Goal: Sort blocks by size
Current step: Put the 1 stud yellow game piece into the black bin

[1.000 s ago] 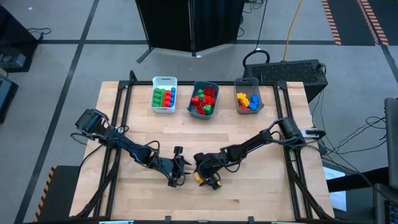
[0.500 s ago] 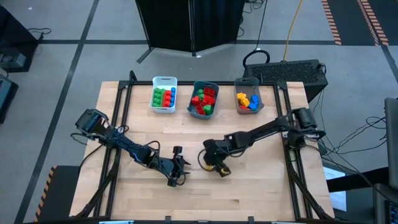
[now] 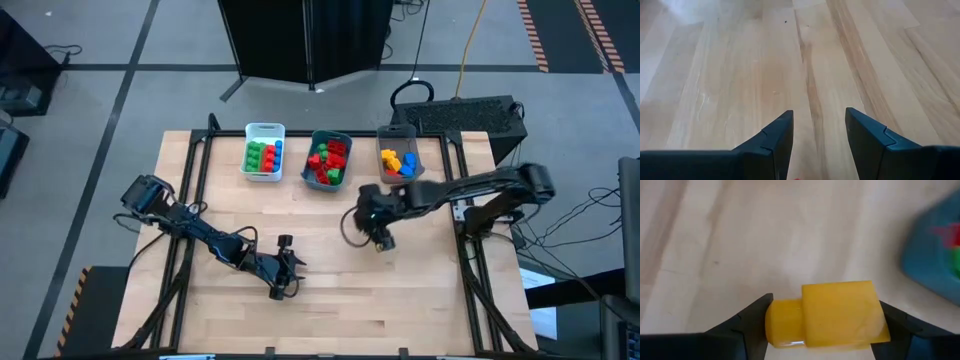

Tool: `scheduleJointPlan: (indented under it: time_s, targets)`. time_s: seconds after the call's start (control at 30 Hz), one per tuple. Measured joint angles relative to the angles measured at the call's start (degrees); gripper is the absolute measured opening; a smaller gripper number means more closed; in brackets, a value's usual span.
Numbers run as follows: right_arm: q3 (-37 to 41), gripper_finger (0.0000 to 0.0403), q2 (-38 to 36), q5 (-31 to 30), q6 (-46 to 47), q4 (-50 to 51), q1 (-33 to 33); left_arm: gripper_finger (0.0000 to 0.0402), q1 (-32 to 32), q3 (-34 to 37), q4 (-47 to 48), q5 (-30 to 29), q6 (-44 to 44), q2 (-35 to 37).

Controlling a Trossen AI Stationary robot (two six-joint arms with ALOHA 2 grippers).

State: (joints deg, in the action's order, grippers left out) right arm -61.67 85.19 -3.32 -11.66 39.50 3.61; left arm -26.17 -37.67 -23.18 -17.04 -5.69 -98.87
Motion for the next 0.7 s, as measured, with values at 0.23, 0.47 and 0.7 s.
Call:
scheduleJointPlan:
  time_s: [0.23,0.47,0.7]
  targets:
    - [0.0,0.0249,-9.1,-7.5,-0.8,5.8,-6.1,0.0160,0.0,0.0,0.2,0.0,-0.7,0.0]
    - [1.2,0.0249,-11.8,-11.9,-2.9,9.1,-16.9,0.0160,0.0,0.0,5.6,-1.4,-7.5,3.6]
    - [8.1,0.0261,-11.7,-16.2,-6.7,3.4,-31.4,0.0160,-0.1,0.0,16.9,-5.8,-13.9,10.3]
